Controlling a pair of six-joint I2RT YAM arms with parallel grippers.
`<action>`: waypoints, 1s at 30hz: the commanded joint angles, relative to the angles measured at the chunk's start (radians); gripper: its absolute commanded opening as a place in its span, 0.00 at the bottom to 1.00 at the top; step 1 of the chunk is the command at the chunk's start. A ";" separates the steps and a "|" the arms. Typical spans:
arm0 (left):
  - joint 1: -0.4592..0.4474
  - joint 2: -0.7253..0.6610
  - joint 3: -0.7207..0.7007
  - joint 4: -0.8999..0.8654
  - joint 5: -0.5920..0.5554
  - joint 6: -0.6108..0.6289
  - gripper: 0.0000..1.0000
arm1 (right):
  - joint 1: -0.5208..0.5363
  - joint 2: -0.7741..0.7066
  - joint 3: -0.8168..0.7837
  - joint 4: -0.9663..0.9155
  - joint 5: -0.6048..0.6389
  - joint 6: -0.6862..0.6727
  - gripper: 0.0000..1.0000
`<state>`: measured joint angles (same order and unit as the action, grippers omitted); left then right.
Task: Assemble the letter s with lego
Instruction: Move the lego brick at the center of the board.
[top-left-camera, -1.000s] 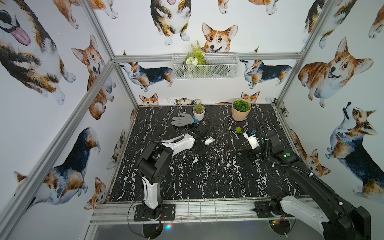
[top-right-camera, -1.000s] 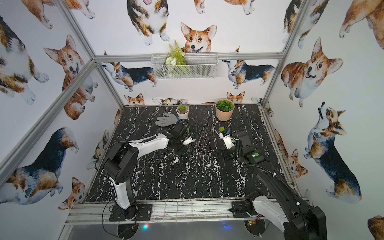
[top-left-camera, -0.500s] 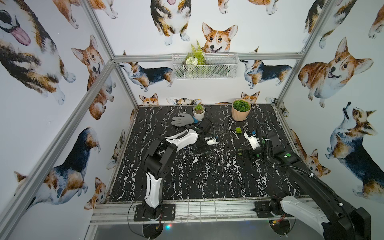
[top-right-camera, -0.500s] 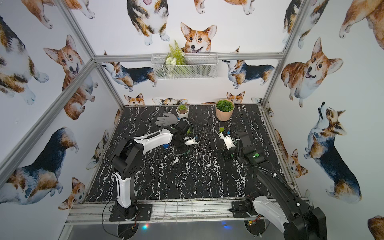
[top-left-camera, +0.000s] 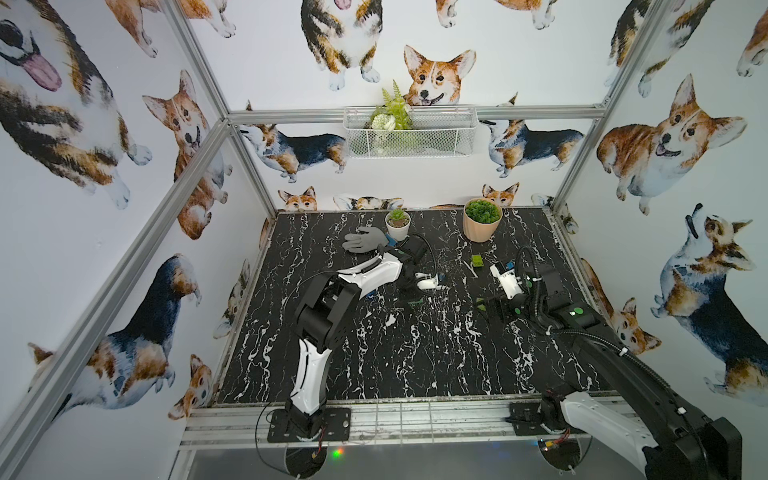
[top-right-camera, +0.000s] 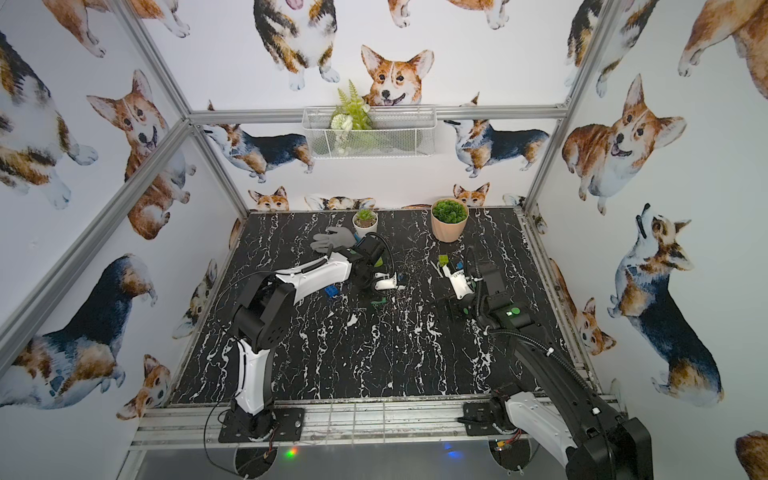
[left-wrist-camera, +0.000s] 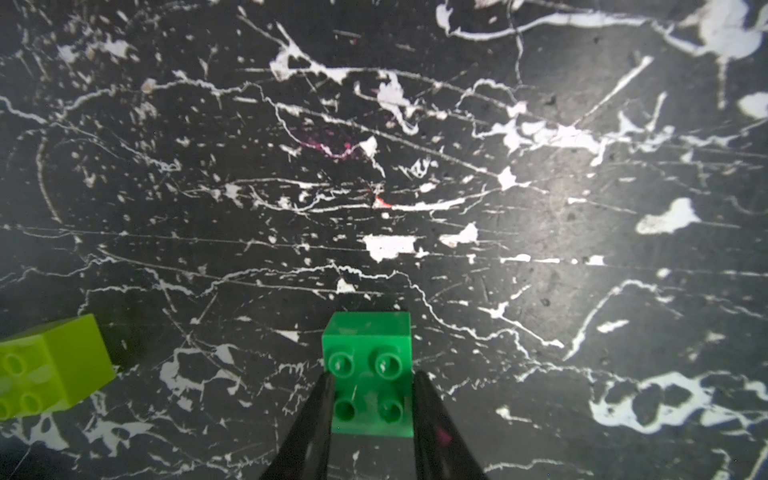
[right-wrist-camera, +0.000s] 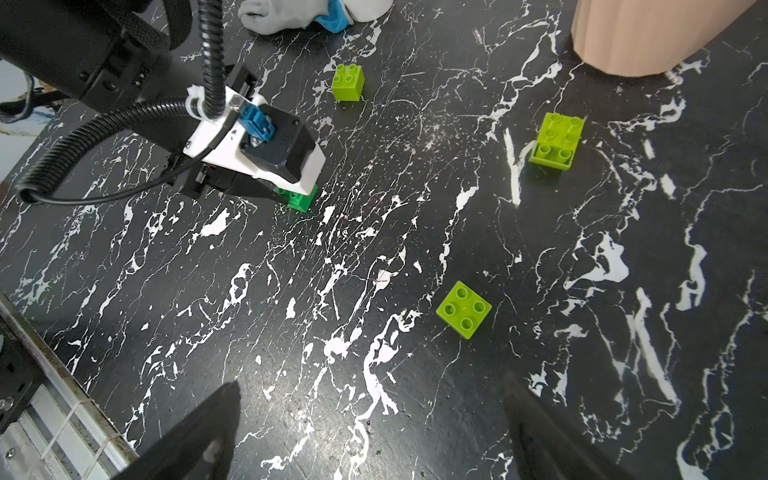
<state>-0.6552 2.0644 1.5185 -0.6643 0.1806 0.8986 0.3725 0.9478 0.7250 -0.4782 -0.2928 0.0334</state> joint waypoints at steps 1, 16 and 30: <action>-0.005 0.015 0.005 -0.027 0.020 0.049 0.35 | -0.002 0.006 0.003 0.023 -0.018 -0.010 1.00; -0.011 -0.028 0.019 -0.053 0.033 0.068 0.62 | -0.004 0.002 0.007 0.017 -0.026 -0.008 1.00; 0.084 -0.323 -0.173 -0.095 -0.126 -0.172 0.74 | -0.004 0.036 0.030 0.037 -0.122 -0.001 1.00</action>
<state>-0.5961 1.7924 1.3952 -0.7456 0.0956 0.7811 0.3660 0.9760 0.7444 -0.4713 -0.3695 0.0338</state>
